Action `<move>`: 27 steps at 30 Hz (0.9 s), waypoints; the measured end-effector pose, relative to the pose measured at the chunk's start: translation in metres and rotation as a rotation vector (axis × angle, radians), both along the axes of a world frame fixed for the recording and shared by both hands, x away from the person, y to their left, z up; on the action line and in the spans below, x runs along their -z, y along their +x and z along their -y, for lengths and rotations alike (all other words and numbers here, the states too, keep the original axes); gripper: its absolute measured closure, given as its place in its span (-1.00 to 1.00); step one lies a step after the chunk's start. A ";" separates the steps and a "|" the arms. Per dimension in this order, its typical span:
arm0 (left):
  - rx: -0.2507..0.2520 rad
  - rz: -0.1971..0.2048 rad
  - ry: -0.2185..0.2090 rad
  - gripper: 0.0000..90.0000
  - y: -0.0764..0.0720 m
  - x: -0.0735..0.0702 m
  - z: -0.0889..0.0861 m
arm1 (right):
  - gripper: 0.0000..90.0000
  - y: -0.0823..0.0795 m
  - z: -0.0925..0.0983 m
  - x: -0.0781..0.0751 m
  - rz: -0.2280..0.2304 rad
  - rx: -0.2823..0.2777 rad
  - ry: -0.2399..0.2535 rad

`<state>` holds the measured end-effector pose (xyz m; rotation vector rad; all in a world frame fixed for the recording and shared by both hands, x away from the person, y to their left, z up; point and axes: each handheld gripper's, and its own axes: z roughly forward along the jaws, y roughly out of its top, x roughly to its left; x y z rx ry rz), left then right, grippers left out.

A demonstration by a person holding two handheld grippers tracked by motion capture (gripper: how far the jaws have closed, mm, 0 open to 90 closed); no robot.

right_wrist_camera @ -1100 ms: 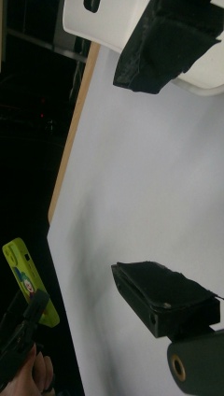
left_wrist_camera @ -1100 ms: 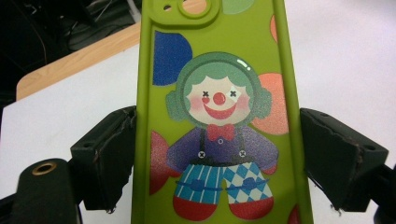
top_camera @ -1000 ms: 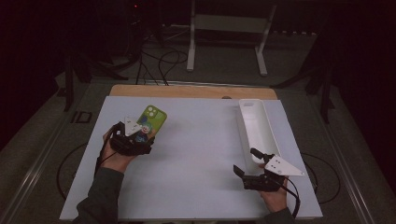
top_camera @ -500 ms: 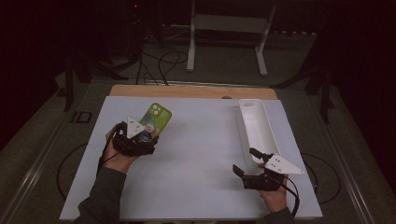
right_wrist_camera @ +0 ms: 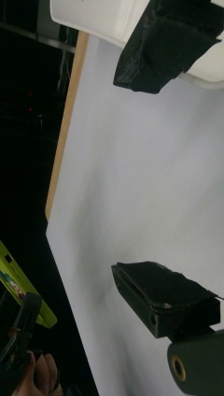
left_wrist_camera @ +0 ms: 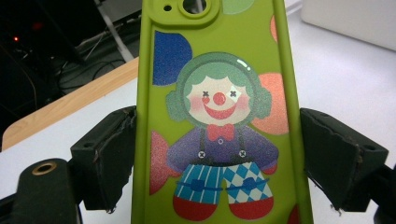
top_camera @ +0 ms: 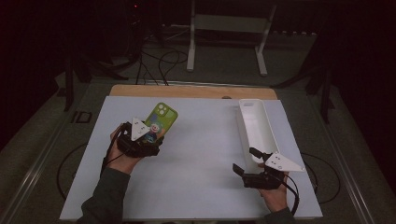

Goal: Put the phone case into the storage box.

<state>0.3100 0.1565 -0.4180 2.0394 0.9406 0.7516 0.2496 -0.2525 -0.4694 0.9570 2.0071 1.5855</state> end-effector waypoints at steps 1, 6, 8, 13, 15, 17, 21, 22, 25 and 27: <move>0.002 0.002 -0.001 -0.64 0.000 0.000 0.001 | -0.81 0.000 0.000 -0.001 -0.003 0.001 0.001; 0.021 0.004 0.003 -0.64 -0.002 -0.001 0.007 | -0.81 0.001 0.000 -0.004 -0.017 -0.004 0.015; 0.028 0.009 0.001 -0.64 -0.003 -0.002 0.009 | -0.81 0.002 0.001 -0.006 -0.020 -0.005 0.026; 0.048 0.016 -0.002 -0.64 -0.004 -0.003 0.015 | -0.81 0.005 0.002 -0.009 -0.029 -0.003 0.032; 0.055 0.018 -0.004 -0.64 -0.005 -0.003 0.018 | -0.81 0.006 0.002 -0.011 -0.033 -0.005 0.040; 0.064 0.019 -0.004 -0.64 -0.005 -0.004 0.021 | -0.81 0.007 0.002 -0.013 -0.033 -0.009 0.039; 0.075 0.023 -0.005 -0.64 -0.007 -0.004 0.024 | -0.81 0.010 0.001 -0.017 -0.039 -0.018 0.036; 0.079 0.026 -0.005 -0.64 -0.007 -0.004 0.025 | -0.81 0.011 0.001 -0.018 -0.040 -0.020 0.036; 0.085 0.031 -0.009 -0.64 -0.008 -0.005 0.028 | -0.82 0.013 0.000 -0.021 -0.042 -0.027 0.031; 0.093 0.034 -0.011 -0.64 -0.009 -0.006 0.030 | -0.82 0.014 -0.002 -0.023 -0.045 -0.032 0.021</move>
